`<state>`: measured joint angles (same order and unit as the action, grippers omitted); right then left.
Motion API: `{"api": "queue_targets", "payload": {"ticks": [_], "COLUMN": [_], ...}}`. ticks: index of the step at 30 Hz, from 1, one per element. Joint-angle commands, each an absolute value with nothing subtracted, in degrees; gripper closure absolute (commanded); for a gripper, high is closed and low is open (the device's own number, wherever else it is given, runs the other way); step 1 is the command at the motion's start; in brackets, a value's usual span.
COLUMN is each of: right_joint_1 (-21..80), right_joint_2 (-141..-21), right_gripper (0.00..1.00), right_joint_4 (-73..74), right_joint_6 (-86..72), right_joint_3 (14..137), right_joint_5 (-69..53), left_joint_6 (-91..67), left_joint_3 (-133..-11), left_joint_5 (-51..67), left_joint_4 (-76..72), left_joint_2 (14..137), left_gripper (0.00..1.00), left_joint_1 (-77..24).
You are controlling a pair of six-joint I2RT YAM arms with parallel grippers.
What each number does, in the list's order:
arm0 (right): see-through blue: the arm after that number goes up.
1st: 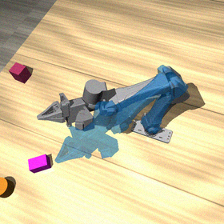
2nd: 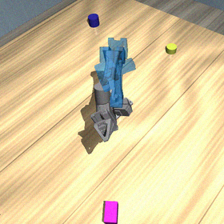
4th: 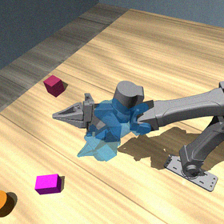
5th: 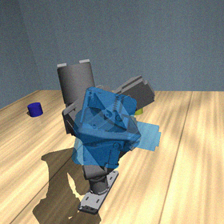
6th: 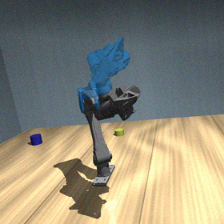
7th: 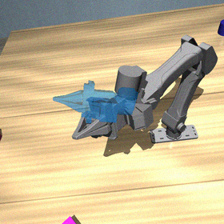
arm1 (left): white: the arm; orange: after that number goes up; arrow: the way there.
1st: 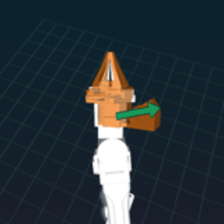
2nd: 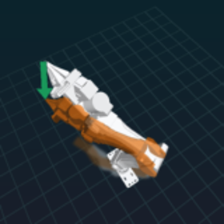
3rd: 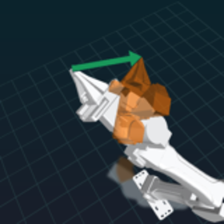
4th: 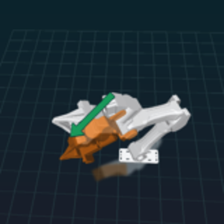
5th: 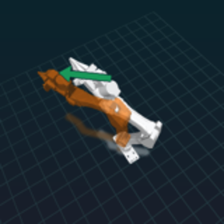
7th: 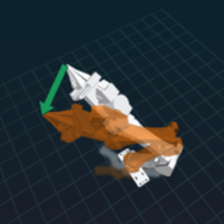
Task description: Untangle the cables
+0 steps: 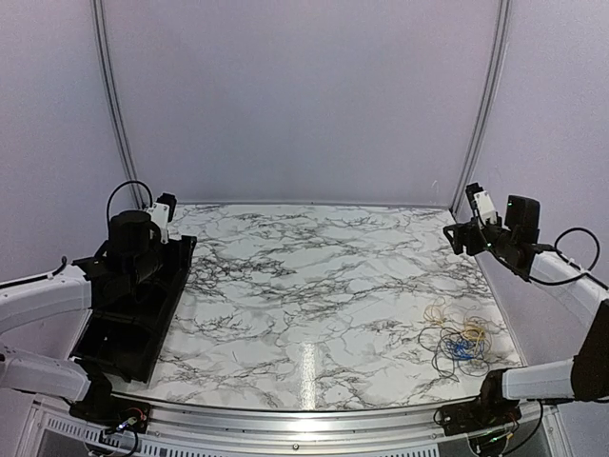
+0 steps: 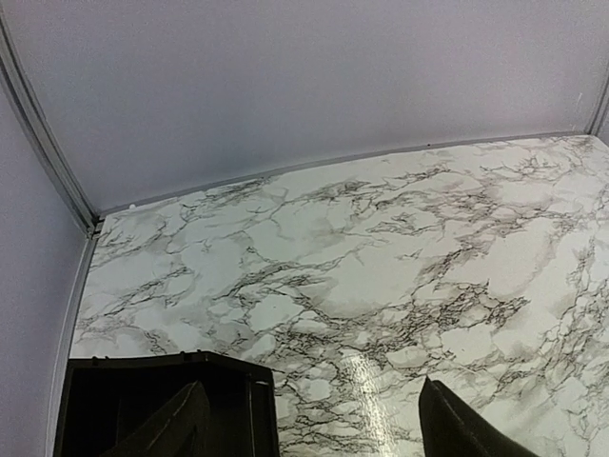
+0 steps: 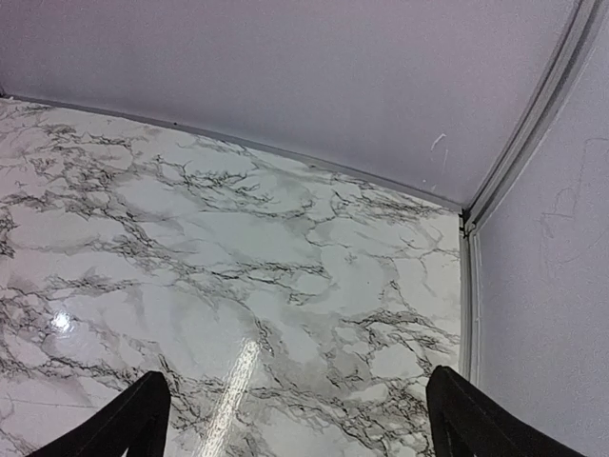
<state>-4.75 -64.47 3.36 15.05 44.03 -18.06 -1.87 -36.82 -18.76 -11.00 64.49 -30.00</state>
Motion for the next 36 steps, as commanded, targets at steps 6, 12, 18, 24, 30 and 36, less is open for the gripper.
{"api": "queue_targets", "payload": {"ticks": [6, 12, 18, 24, 30, 36], "right_joint_1": [-6.37, -6.71, -6.89, -7.02, -7.09, -7.12], "right_joint_2": [-65.88, -64.62, -62.31, -62.6, -63.0, -64.36], "right_gripper": [0.03, 0.05, 0.03, 0.01, 0.01, 0.01], "right_joint_4": [13.11, 32.15, 45.62, 53.41, 62.43, 65.91], "right_joint_6": [25.4, 37.2, 45.48, 50.42, 55.68, 59.6], "right_joint_3": [49.62, 54.44, 51.82, 49.07, 48.45, 43.86], "right_joint_5": [-19.33, -16.43, -10.46, -3.72, -3.5, 1.65], "left_joint_6": [-1.63, -4.85, -9.01, -9.92, -10.92, -11.65], "left_joint_3": [-37.57, -46.26, -53.03, -55.56, -55.86, -58.0], "left_joint_5": [-6.15, -2.91, -0.51, -1.45, 4.33, 7.51], "left_joint_4": [-18.42, -9.71, -6.99, -8.79, -10.76, -11.07], "left_joint_2": [67.09, 69.67, 75.39, 81.42, 86.09, 89.7], "left_gripper": [0.27, 0.28, 0.27, 0.25, 0.25, 0.24], "left_joint_1": [-32.32, -41.62, -50.28, -56.31, -58.41, -60.63]}}
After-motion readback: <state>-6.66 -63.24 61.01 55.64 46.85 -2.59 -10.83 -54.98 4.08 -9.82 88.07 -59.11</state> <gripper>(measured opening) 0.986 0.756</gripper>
